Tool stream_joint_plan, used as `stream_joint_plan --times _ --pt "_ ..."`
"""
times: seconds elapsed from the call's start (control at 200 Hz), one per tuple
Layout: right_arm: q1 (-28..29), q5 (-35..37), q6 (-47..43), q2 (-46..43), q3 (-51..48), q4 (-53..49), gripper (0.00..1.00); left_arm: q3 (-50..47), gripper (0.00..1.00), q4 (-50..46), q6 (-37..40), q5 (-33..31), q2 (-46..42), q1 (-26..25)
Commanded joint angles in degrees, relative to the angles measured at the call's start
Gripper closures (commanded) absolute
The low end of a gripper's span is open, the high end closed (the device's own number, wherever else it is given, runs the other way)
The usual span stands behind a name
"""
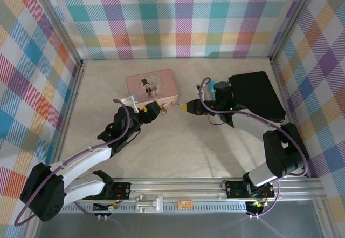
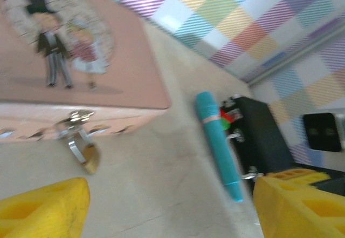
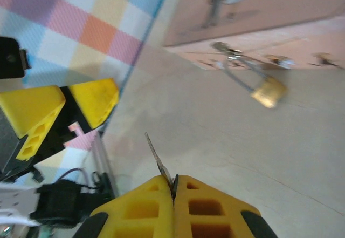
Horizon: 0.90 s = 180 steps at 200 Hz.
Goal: Unlock a padlock with a key
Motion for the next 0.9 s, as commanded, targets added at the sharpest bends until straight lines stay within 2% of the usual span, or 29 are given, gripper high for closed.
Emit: stream_joint_plan --times 0.0,0.165,0.29,0.42,0.625,0.895 --pt "-0.7 7.9 -6.6 -2.1 2.2 -11.9 1.00 0.2 0.20 -1.9 -2.1 -6.0 3.7 -1.7" --pt "-1.0 17.2 -9.7 -4.9 3.0 -19.2 1.00 2.5 0.18 -1.6 -3.4 -6.6 12.9 -3.9" --pt "-1.2 25.3 -11.7 -8.0 2.2 -23.2 1.00 3.7 0.18 3.9 -5.4 -5.1 20.7 -4.8" --pt "-1.6 30.0 -13.1 -10.3 1.1 -25.2 1.00 5.4 0.17 9.1 -6.7 -5.5 27.3 -5.2" --pt "-1.8 30.3 -13.8 -10.6 0.4 -24.4 1.00 8.6 0.16 12.3 -5.9 -11.3 34.3 -5.5" --pt "-1.9 26.9 -13.2 -9.5 0.2 -20.1 1.00 15.9 0.20 13.2 -3.7 -24.7 42.9 -7.5"
